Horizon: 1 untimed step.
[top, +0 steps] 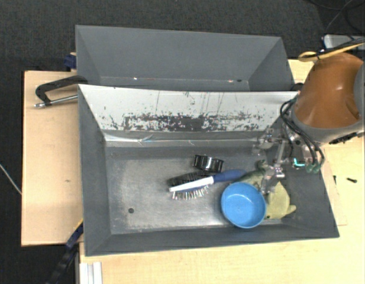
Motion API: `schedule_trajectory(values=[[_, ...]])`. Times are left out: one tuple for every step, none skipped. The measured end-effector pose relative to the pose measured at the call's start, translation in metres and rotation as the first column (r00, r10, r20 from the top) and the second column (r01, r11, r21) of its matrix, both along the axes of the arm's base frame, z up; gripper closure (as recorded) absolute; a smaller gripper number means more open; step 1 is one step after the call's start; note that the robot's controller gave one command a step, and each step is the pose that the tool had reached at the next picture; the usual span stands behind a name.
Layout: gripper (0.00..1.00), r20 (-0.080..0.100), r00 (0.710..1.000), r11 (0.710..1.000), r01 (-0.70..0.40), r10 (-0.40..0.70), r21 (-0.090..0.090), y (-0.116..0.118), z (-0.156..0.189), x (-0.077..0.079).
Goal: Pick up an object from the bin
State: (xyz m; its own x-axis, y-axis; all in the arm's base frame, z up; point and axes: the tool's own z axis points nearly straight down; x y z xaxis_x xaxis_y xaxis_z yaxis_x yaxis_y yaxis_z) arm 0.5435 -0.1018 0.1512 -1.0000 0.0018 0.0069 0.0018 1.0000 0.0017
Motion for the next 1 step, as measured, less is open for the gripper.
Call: schedule_trajectory(values=[[0.00,0.010,1.000,1.000,-0.024,0.024,-0.001,-0.0445,-0.0824,-0.0022]])
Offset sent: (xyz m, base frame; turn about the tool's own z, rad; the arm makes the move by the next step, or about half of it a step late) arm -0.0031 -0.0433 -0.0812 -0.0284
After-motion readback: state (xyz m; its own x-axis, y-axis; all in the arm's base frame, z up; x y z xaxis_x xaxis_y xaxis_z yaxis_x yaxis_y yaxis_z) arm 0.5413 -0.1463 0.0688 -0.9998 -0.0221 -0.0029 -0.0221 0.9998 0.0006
